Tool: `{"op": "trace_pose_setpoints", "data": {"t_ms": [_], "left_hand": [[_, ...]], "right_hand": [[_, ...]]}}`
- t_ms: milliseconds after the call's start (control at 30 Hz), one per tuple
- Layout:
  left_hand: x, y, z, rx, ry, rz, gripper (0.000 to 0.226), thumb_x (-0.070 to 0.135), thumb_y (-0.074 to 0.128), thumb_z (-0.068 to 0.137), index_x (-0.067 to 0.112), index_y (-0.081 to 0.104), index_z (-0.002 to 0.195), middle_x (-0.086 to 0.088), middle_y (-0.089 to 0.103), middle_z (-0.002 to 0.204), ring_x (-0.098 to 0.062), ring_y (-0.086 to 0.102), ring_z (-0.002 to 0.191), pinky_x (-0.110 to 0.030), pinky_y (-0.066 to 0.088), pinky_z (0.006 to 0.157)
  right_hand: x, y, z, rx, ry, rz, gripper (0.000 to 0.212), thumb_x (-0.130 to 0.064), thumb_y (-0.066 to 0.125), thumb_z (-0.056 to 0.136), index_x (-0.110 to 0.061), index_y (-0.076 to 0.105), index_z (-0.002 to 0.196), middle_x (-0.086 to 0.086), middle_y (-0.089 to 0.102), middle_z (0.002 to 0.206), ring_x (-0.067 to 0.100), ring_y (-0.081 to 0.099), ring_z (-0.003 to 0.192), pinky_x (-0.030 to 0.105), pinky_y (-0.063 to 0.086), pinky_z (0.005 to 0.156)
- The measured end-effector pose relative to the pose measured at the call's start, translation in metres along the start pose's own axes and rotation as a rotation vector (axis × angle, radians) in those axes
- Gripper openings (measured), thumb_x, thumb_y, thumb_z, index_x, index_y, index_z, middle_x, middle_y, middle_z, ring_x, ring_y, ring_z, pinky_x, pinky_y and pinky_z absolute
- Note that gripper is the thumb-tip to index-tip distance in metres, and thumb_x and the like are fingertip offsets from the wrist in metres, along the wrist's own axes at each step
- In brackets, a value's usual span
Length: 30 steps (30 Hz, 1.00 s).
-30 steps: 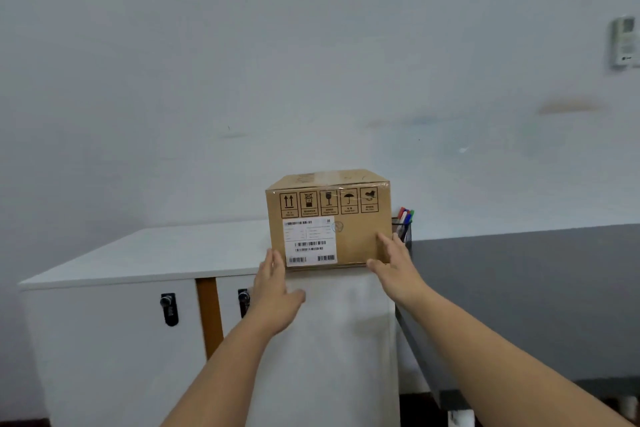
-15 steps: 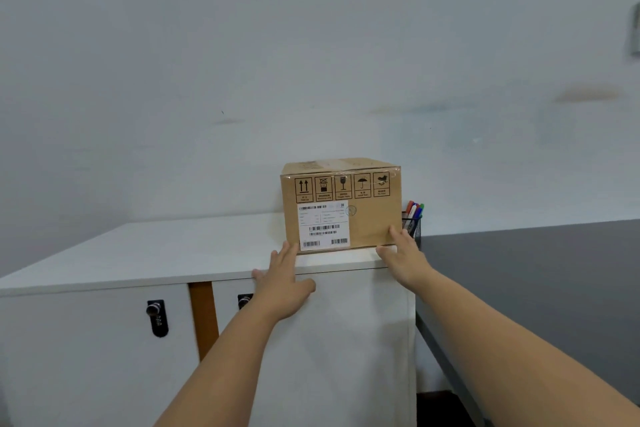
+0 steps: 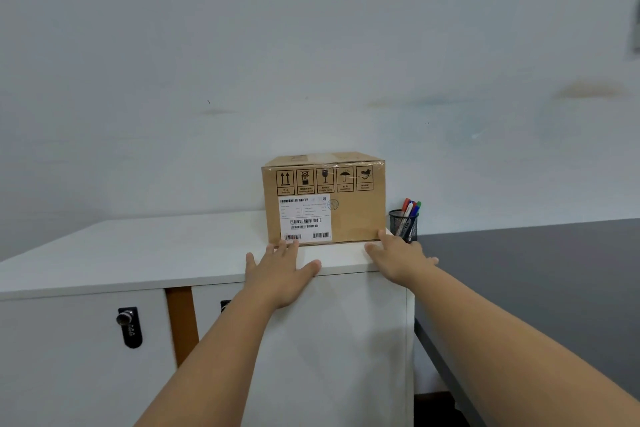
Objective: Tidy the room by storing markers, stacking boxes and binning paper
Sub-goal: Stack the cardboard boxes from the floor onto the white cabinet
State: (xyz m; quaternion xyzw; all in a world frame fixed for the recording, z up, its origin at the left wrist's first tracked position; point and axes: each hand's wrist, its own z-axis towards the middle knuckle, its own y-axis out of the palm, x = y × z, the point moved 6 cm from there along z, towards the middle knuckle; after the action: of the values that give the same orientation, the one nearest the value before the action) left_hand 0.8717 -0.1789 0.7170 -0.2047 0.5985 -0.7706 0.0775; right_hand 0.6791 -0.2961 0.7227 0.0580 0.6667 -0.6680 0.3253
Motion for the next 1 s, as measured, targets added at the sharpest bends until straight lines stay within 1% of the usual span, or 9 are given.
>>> {"op": "trace_pose_setpoints", "data": {"t_ms": [100, 233, 433, 533, 600, 667, 767, 867, 1000], "left_hand": [[0.005, 0.003, 0.007, -0.006, 0.042, 0.05, 0.074, 0.064, 0.016, 0.097, 0.024, 0.008, 0.159, 0.006, 0.005, 0.167, -0.025, -0.006, 0.153, -0.054, -0.005, 0.12], [0.011, 0.005, 0.017, -0.015, 0.045, 0.113, 0.074, 0.066, 0.011, 0.097, 0.026, 0.007, 0.159, 0.003, 0.003, 0.167, -0.028, -0.011, 0.153, -0.054, -0.006, 0.12], [0.013, 0.007, 0.026, -0.003, 0.023, 0.101, 0.077, 0.068, 0.019, 0.094, 0.027, 0.008, 0.159, -0.001, 0.004, 0.167, -0.031, -0.015, 0.151, -0.055, -0.008, 0.12], [0.012, 0.006, 0.028, -0.015, 0.022, 0.09, 0.077, 0.069, 0.019, 0.094, 0.028, 0.01, 0.159, -0.001, 0.004, 0.167, -0.03, -0.014, 0.152, -0.055, -0.008, 0.12], [0.011, 0.006, 0.024, -0.017, 0.037, 0.125, 0.077, 0.069, 0.013, 0.094, 0.028, 0.011, 0.158, -0.002, 0.004, 0.167, -0.03, -0.012, 0.152, -0.056, -0.008, 0.12], [0.01, 0.003, 0.014, 0.038, 0.038, 0.114, 0.075, 0.067, 0.01, 0.095, 0.026, 0.016, 0.158, -0.001, 0.009, 0.166, -0.029, -0.007, 0.153, -0.056, -0.006, 0.12], [0.013, 0.008, -0.019, 0.197, 0.06, 0.019, 0.067, 0.059, 0.02, 0.099, 0.024, 0.022, 0.156, 0.003, 0.015, 0.165, -0.025, 0.0, 0.153, -0.054, -0.004, 0.121], [0.022, 0.039, -0.076, 0.304, 0.178, -0.158, 0.058, 0.049, 0.037, 0.1, 0.029, 0.027, 0.154, 0.01, 0.004, 0.166, -0.018, -0.008, 0.153, -0.051, -0.006, 0.121], [0.027, 0.104, -0.156, 0.199, 0.244, -0.302, 0.044, 0.043, 0.045, 0.1, 0.037, 0.046, 0.143, 0.015, 0.003, 0.165, -0.016, -0.015, 0.152, -0.051, -0.009, 0.119]], "right_hand": [[-0.002, 0.002, 0.014, -0.051, -0.022, -0.007, 0.068, -0.062, 0.02, 0.081, -0.029, 0.032, 0.139, 0.003, 0.043, 0.145, 0.036, 0.039, 0.131, 0.061, 0.031, 0.104], [0.008, 0.014, 0.054, -0.085, -0.015, 0.004, 0.08, -0.064, 0.02, 0.076, -0.024, 0.029, 0.144, 0.006, 0.04, 0.147, 0.035, 0.04, 0.131, 0.057, 0.037, 0.103], [-0.009, 0.006, 0.045, -0.043, -0.037, -0.072, 0.053, -0.043, 0.04, 0.096, -0.008, 0.045, 0.136, 0.015, 0.053, 0.134, 0.034, 0.052, 0.122, 0.043, 0.042, 0.097], [-0.007, 0.006, 0.041, -0.025, -0.047, -0.144, 0.058, -0.048, 0.031, 0.093, -0.013, 0.043, 0.138, 0.013, 0.049, 0.139, 0.034, 0.047, 0.126, 0.046, 0.042, 0.1], [-0.005, 0.005, 0.031, 0.019, -0.061, -0.187, 0.066, -0.052, 0.02, 0.088, -0.019, 0.037, 0.143, 0.01, 0.035, 0.151, 0.035, 0.034, 0.137, 0.05, 0.036, 0.107], [-0.003, 0.001, 0.012, 0.177, -0.082, -0.102, 0.057, -0.044, 0.027, 0.094, -0.024, 0.034, 0.147, 0.006, 0.018, 0.16, 0.034, 0.02, 0.143, 0.05, 0.027, 0.112], [0.007, 0.009, -0.044, 0.349, -0.078, 0.23, 0.053, -0.03, 0.043, 0.095, -0.029, 0.034, 0.147, 0.001, 0.007, 0.163, 0.029, 0.009, 0.147, 0.047, 0.019, 0.117], [0.026, 0.036, -0.112, 0.337, -0.127, 0.456, 0.052, -0.017, 0.049, 0.092, -0.031, 0.041, 0.141, -0.006, 0.005, 0.163, 0.017, 0.003, 0.147, 0.036, 0.015, 0.117], [0.058, 0.068, -0.199, 0.281, -0.274, 0.424, 0.044, -0.01, 0.055, 0.09, -0.034, 0.054, 0.126, -0.011, 0.016, 0.159, 0.01, 0.013, 0.144, 0.027, 0.018, 0.11]]}}
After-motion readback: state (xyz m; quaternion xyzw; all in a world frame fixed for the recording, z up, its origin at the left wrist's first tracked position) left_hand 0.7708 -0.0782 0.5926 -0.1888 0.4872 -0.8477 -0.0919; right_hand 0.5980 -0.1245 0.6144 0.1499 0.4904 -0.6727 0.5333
